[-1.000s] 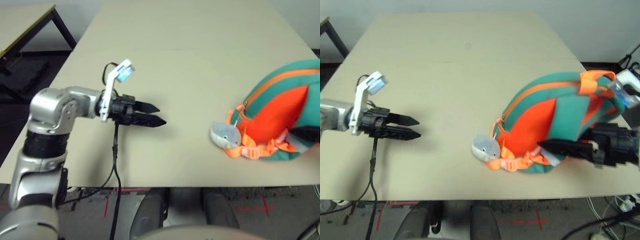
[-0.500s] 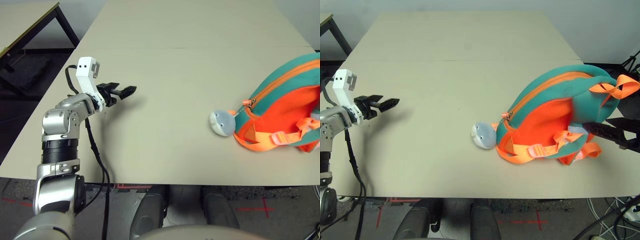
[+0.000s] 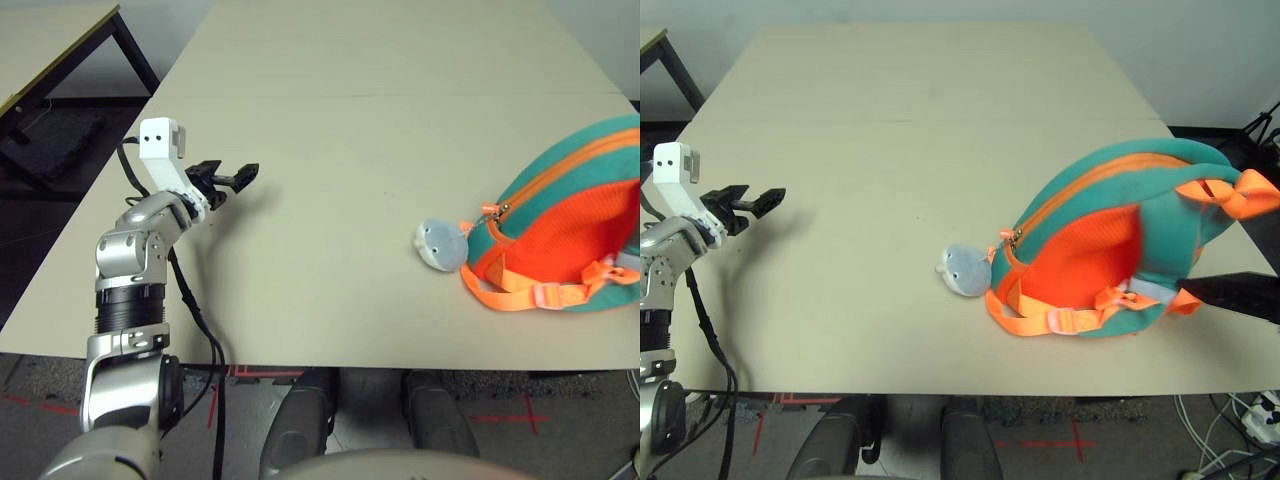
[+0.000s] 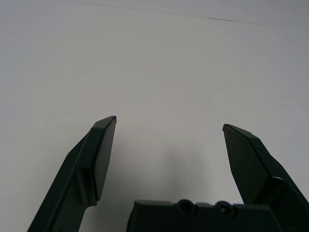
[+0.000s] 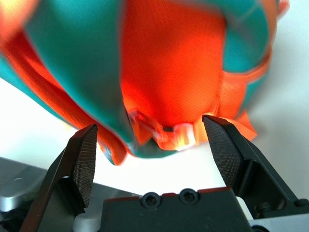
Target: Put the pencil case into the backpack and zip it.
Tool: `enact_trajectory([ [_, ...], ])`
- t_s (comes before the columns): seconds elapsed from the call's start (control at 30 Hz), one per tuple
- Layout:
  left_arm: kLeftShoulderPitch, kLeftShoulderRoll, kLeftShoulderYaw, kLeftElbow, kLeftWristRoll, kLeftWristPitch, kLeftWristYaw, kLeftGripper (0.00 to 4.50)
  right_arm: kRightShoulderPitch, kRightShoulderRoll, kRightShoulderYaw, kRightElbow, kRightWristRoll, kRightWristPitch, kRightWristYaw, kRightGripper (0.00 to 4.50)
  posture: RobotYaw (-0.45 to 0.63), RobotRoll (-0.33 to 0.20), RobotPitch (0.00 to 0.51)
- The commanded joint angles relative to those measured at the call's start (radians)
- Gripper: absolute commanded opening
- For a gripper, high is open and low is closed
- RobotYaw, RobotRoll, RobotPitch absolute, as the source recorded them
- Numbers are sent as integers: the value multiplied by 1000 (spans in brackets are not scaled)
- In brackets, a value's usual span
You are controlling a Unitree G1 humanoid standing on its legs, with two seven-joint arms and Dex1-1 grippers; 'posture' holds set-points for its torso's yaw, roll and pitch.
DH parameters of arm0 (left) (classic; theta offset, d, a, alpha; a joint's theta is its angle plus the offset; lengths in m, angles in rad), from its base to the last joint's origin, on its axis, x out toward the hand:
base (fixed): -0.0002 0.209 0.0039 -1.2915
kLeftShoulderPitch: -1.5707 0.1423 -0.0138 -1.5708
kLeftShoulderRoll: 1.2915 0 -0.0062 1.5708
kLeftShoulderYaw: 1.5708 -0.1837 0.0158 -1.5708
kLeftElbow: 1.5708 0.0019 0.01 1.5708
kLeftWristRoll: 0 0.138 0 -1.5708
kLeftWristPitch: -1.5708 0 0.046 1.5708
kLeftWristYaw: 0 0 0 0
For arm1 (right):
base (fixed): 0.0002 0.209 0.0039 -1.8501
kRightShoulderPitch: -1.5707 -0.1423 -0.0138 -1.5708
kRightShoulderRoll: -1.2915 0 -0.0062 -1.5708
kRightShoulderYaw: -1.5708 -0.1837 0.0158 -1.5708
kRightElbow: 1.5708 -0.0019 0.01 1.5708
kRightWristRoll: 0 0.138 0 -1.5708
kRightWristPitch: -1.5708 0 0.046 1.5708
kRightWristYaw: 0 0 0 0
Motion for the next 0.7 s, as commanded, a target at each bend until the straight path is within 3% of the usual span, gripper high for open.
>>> enact_trajectory([
  [0.03,-13,16,-2,54,9,-24,-10,4500,53,32,-107,-41,-21,44,27,4444,-25,0,166],
  [0.17,-37,9,-16,109,20,-64,-22,4500,88,55,-149,-13,-75,4,-1,4444,-41,0,163],
  [0.43,-59,-7,-20,172,31,-144,-14,4500,-47,93,-68,38,-108,-46,-155,4444,-55,0,143],
  [0.63,-77,-22,-13,224,44,-214,23,4500,-256,181,171,129,-188,-242,-400,4444,-57,0,138],
  [0.7,-75,-36,-12,228,52,-257,44,4500,-376,236,264,199,-228,-331,-515,4444,-48,0,140],
])
